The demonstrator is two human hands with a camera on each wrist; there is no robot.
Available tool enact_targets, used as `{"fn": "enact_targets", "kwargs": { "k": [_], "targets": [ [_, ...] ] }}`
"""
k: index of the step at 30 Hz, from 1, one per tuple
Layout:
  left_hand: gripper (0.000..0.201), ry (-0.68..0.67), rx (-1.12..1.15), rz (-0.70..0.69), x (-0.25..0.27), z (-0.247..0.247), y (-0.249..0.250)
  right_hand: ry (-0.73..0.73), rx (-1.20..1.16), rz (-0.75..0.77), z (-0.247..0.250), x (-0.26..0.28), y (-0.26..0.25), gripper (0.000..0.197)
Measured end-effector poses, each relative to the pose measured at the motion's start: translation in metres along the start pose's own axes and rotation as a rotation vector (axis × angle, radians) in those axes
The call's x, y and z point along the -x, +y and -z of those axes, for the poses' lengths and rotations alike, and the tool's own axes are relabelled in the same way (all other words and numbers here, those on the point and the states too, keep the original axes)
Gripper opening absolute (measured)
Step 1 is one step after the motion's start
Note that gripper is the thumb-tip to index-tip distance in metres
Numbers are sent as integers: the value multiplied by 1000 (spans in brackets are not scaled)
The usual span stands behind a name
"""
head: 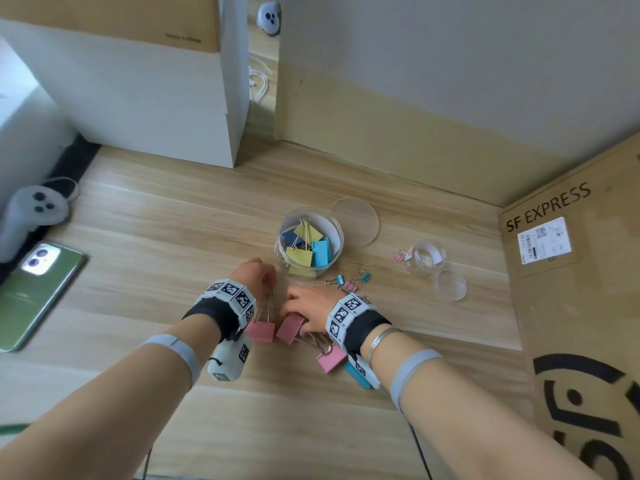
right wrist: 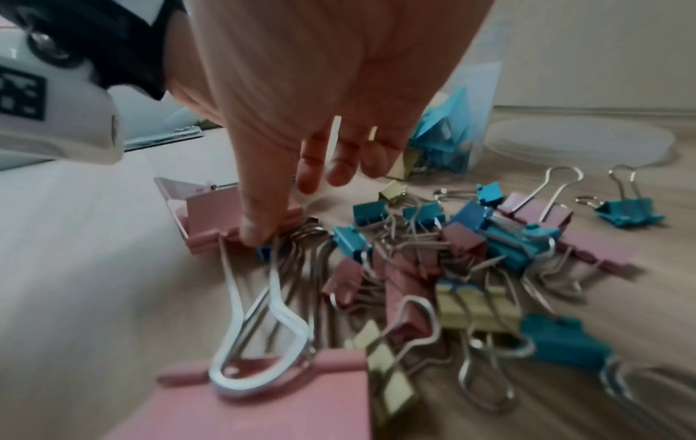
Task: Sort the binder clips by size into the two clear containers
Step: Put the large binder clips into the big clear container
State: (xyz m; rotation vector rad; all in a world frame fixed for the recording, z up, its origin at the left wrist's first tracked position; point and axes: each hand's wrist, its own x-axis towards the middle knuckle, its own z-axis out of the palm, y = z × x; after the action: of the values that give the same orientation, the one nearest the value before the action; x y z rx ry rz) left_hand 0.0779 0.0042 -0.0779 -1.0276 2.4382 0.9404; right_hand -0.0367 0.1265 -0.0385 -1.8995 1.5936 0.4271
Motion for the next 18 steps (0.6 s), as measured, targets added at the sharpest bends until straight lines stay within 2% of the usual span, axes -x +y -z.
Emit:
{"fn": "enact_targets", "kwargs": {
  "k": [2, 7, 14, 18],
  "targets": [
    [19, -1, 1, -4, 1, 1, 0, 36, -17, -18, -2, 1, 0, 36],
    [19, -5, 15, -9, 2, 2, 0, 85, -200, -64, 5, 12, 9, 29],
    [18, -2, 6, -6, 2, 0, 3, 333, -407, -69, 42, 44, 21, 32],
    [19, -24, 20, -1, 1, 3, 4, 504, -500, -206, 76, 48, 35, 32]
  ]
}}
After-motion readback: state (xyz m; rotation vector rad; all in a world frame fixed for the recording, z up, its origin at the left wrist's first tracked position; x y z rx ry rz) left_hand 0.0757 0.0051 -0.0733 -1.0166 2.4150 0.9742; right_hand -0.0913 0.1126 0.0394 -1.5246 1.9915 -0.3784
